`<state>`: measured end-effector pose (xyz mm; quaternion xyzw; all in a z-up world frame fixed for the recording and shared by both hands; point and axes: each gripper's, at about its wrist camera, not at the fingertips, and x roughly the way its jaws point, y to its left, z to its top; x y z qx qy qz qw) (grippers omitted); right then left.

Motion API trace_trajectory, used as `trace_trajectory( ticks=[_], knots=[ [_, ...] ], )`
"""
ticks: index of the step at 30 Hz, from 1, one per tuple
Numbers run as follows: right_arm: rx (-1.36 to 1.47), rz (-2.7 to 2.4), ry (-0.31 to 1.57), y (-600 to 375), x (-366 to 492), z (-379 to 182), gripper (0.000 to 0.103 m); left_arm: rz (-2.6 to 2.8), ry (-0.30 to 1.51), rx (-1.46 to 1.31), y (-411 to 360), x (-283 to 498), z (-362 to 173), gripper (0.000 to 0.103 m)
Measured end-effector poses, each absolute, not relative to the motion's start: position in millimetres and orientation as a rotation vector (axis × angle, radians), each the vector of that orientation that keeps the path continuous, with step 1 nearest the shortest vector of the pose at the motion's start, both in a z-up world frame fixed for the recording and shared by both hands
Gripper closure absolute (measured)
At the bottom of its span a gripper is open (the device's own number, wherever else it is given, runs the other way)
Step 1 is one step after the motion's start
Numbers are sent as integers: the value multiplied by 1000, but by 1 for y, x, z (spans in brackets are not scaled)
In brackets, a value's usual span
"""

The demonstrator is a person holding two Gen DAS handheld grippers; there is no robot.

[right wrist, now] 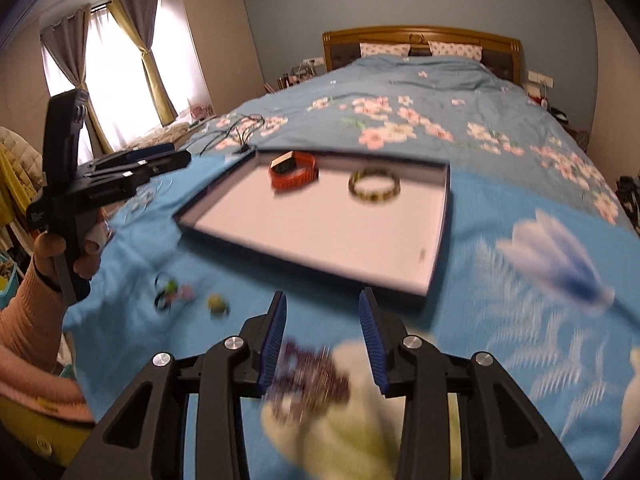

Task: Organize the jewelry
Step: 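Open both grippers to release the watch band and bangle in the box, then grasp the clear bead bracelet with the right gripper while the left gripper reaches the pink hair clip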

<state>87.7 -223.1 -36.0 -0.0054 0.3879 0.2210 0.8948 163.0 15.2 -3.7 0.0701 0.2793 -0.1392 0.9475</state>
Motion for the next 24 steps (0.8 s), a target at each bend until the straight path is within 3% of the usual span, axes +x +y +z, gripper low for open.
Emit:
trace_trajectory(
  ticks=[17, 24],
  knots=[
    [9, 417, 842, -218, 47, -67, 68, -347, 611, 143, 15, 88, -36, 33],
    [14, 381, 862, -216, 52, -70, 81, -365, 647, 154, 19, 73, -48, 33]
  ],
)
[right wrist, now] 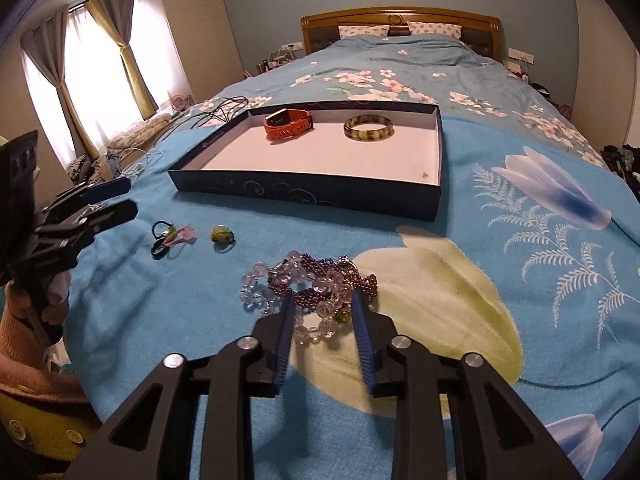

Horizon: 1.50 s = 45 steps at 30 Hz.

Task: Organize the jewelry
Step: 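Grasp the clear bead bracelet with the right gripper while the left gripper reaches the pink hair clip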

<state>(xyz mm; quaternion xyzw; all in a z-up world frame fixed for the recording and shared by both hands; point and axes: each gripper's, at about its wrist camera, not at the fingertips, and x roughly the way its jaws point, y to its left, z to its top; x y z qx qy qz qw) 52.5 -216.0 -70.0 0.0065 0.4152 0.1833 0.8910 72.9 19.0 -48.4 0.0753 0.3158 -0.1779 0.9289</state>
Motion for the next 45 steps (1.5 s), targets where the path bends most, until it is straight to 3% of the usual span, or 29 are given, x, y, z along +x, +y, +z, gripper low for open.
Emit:
trace_trajectory(
  ticks=[2, 8, 9, 26, 35, 39, 45],
  knots=[
    [14, 369, 864, -217, 54, -70, 87, -375, 650, 170, 17, 69, -51, 33],
    [5, 364, 854, -217, 51, -68, 90, -405, 670, 197, 9, 65, -57, 33],
    [7, 365, 847, -217, 51, -66, 95, -408, 676, 196, 9, 65, -58, 33],
    [0, 439, 739, -203, 46, -33, 95, -425, 740, 141, 11, 79, -68, 37],
    [2, 471, 697, -194, 45, -19, 95, -437, 747, 136, 11, 82, -70, 45],
    [4, 475, 691, -193, 44, -16, 95, -483, 727, 158, 3, 77, -68, 57],
    [8, 481, 685, -192, 47, -13, 95, -510, 734, 227, -21, 80, -71, 65]
  ],
)
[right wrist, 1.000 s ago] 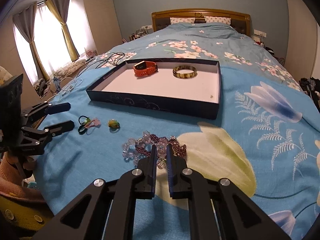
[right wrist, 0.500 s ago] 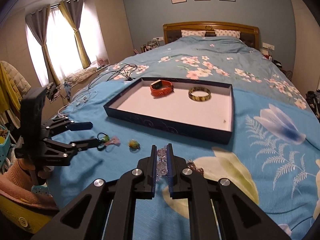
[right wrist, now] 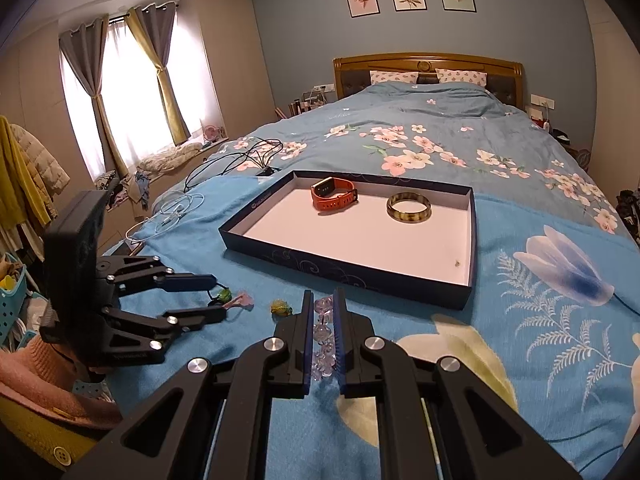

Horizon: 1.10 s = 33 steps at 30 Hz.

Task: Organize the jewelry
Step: 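Grasp the clear bead bracelet with the right gripper while the left gripper reaches the pink hair clip, then carry the bead bracelet toward the box with the right gripper while the left gripper carries the pink clip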

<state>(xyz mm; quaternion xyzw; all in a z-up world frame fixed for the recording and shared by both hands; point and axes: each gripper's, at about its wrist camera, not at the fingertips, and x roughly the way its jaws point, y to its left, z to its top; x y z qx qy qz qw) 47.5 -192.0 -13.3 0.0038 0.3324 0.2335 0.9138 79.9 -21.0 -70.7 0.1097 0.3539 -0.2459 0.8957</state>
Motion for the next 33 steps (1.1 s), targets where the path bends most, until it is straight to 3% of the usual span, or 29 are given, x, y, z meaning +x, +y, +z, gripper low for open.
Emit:
trace_trajectory(
  ticks=[16, 33],
  knots=[
    [8, 506, 662, -186, 56, -7, 95, -493, 864, 176, -21, 105, -86, 96],
    [3, 521, 621, -186, 71, 10, 95, -515, 761, 107, -14, 106, -49, 99]
  ],
)
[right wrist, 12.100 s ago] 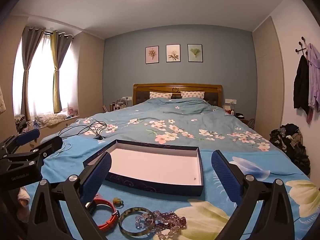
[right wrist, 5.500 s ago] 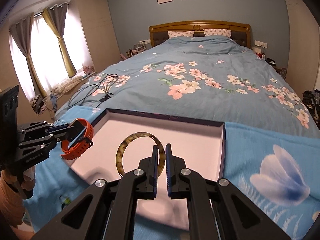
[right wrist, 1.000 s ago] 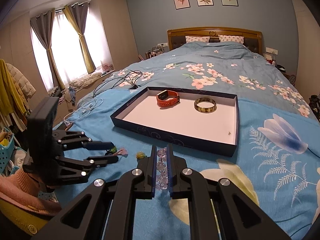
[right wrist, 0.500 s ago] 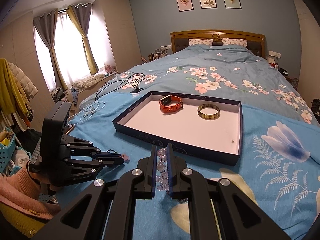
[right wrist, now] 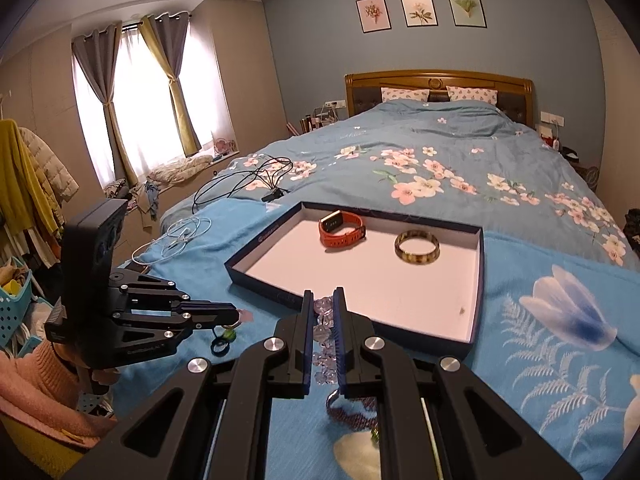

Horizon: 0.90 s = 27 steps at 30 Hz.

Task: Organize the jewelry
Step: 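Carry the bead bracelet toward the box with the right gripper while the left gripper carries the pink clip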

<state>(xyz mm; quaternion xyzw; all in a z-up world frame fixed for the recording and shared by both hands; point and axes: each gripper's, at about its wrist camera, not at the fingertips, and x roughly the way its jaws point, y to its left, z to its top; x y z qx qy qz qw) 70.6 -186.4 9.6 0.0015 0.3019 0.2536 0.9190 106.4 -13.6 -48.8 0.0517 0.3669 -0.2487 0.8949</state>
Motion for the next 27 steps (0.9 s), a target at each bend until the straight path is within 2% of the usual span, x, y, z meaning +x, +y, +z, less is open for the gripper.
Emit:
trace_trajectory(
  ticks=[12, 27],
  knots=[
    [-6, 516, 572, -189, 103, 32, 95, -497, 687, 114, -11, 127, -19, 99],
    [14, 493, 607, -184, 159, 22, 95, -461, 697, 108, -9, 174, -14, 99]
  ],
)
